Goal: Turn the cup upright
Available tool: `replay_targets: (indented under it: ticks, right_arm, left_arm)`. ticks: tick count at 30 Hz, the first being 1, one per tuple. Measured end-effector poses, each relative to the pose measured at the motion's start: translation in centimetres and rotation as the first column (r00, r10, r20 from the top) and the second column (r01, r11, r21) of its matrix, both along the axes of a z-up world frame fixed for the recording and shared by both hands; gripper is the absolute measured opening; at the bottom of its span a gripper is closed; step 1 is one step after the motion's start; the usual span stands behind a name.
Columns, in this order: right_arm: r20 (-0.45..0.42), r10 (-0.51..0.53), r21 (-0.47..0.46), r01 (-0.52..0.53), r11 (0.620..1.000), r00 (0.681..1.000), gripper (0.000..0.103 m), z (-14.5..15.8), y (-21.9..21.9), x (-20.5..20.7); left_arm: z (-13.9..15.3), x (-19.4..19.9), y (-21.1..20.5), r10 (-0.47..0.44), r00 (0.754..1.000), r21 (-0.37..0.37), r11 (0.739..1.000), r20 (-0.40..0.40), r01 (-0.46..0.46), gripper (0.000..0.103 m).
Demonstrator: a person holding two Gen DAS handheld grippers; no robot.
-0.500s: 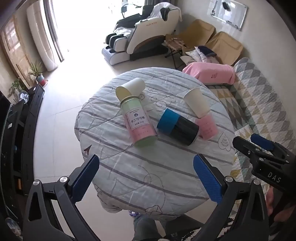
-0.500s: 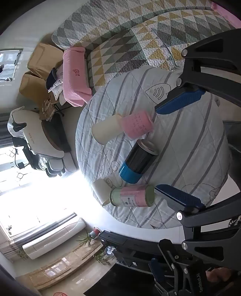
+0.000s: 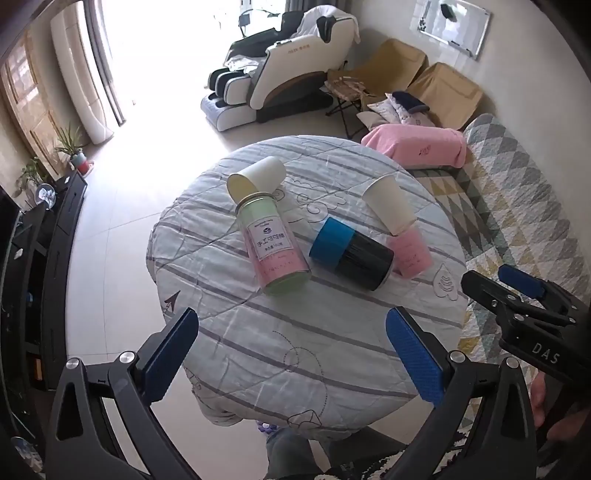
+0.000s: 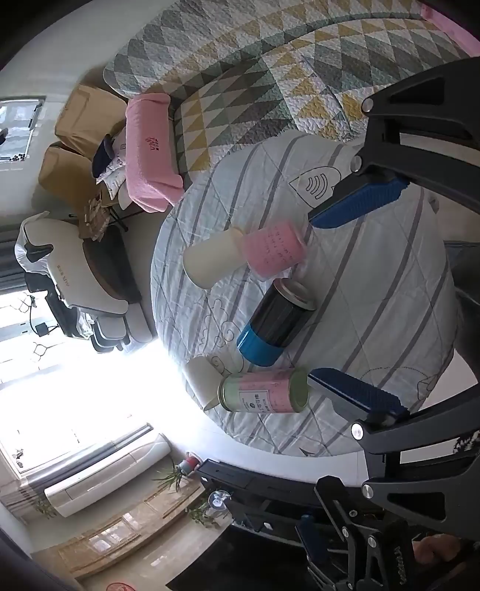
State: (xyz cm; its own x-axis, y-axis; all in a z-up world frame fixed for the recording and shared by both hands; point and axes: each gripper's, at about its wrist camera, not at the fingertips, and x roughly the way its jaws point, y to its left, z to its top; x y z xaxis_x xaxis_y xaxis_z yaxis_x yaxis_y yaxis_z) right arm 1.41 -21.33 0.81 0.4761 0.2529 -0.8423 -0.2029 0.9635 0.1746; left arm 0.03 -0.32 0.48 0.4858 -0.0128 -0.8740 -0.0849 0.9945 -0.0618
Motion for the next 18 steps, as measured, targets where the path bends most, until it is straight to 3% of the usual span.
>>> replay_targets:
  ticks: [18]
  right_arm:
    - [0.010,0.012,-0.024,-0.012,1.000,1.000,0.080,0.7,1.2,0.4]
  left_arm:
    - [-0.4,0.6,0.6,0.005,1.000,-0.002,1.000,-0.006,-0.005,0.103]
